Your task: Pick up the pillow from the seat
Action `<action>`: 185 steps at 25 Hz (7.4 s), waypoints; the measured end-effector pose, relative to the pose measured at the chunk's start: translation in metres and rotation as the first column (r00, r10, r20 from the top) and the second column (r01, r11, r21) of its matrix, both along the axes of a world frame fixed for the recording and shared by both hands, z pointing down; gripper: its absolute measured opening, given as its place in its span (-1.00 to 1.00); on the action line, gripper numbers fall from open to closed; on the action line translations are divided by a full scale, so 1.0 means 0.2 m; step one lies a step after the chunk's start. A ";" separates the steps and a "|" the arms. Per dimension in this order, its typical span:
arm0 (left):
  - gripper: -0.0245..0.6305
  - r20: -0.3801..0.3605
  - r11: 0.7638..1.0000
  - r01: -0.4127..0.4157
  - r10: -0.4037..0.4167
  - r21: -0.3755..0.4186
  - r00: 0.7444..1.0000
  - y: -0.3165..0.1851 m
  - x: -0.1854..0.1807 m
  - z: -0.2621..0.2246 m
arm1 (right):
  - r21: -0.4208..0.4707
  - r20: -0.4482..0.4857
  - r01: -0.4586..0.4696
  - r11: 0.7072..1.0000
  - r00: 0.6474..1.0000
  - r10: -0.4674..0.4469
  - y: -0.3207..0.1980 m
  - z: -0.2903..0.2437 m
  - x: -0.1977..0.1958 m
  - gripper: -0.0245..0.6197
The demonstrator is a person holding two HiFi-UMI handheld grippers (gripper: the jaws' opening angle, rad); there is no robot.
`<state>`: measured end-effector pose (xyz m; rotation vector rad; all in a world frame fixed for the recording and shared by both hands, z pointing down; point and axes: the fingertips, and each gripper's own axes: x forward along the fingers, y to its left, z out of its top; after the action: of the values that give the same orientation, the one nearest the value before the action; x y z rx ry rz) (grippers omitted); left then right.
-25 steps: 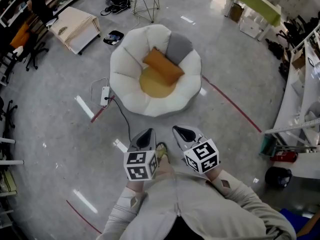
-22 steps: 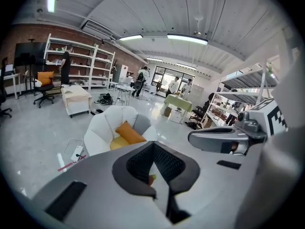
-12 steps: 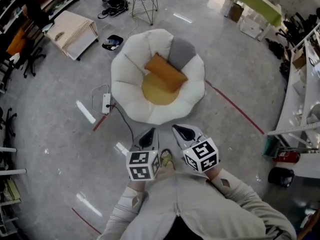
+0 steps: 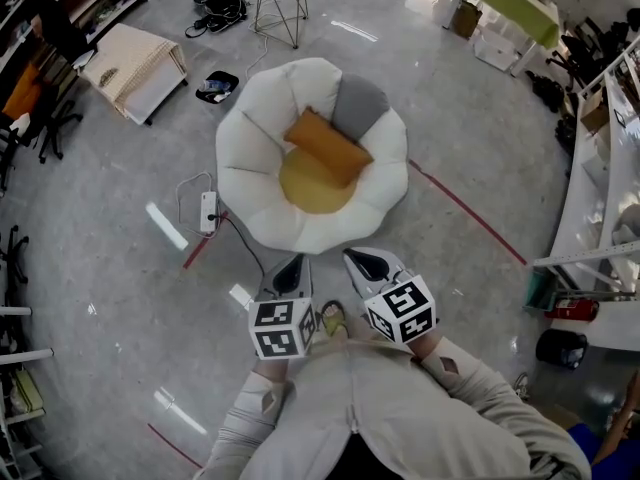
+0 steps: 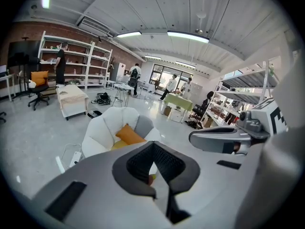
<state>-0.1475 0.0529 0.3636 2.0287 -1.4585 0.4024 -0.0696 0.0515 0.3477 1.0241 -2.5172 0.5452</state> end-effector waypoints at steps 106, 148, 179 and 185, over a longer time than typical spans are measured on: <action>0.31 -0.297 0.788 0.300 -0.510 -0.537 0.807 -2.49 0.39 2.73 | -0.375 -0.079 -0.091 0.922 0.995 0.067 -2.02 2.10 0.58 -0.93; 0.24 -0.184 0.871 0.257 -0.358 -0.420 0.915 -1.27 0.02 1.84 | -0.228 -0.109 -0.156 0.961 0.985 0.134 -1.26 1.55 0.37 -0.93; 0.25 -0.199 0.929 0.253 -0.311 -0.269 0.929 -0.17 -0.11 0.64 | -0.061 -0.105 -0.032 0.998 0.994 0.026 -0.31 0.49 0.20 -0.93; 0.25 -0.201 0.923 0.286 -0.341 -0.257 0.918 0.01 -0.14 0.49 | -0.041 -0.084 -0.001 0.999 0.996 -0.003 -0.18 0.32 0.18 -0.93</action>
<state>-0.1756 0.0554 0.4617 1.5692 -1.4817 0.1657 -0.0344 0.0150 0.4113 1.0098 -2.4234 0.5395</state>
